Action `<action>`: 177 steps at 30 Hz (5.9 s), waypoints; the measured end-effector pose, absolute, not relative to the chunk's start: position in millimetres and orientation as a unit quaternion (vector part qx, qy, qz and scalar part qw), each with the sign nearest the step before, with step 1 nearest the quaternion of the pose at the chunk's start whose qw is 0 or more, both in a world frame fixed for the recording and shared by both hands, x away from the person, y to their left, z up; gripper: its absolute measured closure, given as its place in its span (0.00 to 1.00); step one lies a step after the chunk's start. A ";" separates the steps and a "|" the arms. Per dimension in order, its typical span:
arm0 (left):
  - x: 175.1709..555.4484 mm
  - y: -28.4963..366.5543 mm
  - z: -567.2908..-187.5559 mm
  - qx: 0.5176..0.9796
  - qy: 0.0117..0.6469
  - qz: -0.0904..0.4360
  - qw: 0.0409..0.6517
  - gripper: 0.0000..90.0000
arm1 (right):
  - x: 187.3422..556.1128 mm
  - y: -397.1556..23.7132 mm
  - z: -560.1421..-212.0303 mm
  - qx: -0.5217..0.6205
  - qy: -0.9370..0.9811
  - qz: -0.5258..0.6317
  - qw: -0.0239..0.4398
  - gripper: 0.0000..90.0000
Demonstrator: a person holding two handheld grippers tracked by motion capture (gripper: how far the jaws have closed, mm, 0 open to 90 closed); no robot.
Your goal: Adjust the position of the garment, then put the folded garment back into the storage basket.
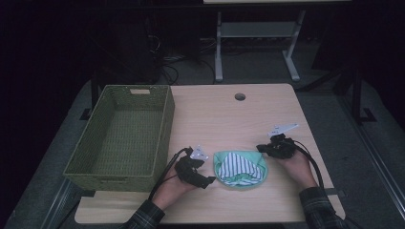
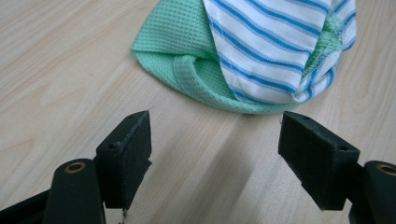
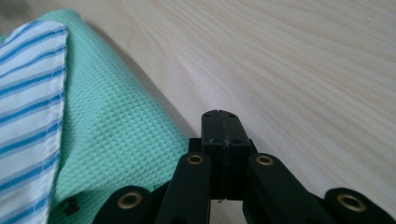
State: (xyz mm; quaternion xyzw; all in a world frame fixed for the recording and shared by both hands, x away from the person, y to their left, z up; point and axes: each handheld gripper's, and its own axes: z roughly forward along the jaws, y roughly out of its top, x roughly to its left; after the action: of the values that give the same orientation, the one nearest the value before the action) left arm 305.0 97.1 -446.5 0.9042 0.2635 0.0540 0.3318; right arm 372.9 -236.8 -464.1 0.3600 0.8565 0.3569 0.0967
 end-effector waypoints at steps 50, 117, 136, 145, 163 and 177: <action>302.2 95.2 -439.4 0.911 0.241 0.060 0.330 0.28 | 263.9 -230.2 -464.5 0.307 0.870 0.382 0.049 0.98; 304.5 50.3 -448.9 0.939 0.209 0.004 0.272 0.79 | 290.6 -283.5 -482.5 0.465 0.796 0.342 0.183 0.08; 309.5 59.3 -427.4 0.934 0.209 -0.005 0.289 0.83 | 290.0 -282.9 -482.4 0.469 0.794 0.340 0.183 0.08; 310.9 61.0 -413.5 0.931 0.207 -0.014 0.301 0.83 | 290.0 -282.9 -482.5 0.469 0.794 0.340 0.183 0.08; 318.5 77.7 -364.6 0.920 0.215 0.004 0.327 0.83 | 290.0 -282.9 -482.4 0.470 0.794 0.340 0.182 0.08; 326.6 105.3 -339.3 0.914 0.227 0.016 0.337 0.83 | 290.9 -283.0 -482.5 0.469 0.794 0.340 0.185 0.08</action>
State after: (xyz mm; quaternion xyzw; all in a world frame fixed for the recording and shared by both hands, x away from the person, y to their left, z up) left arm 326.6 105.3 -339.3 0.9136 0.2275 0.0161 0.3368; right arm 290.9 -283.0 -482.5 0.4692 0.7937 0.3400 0.1852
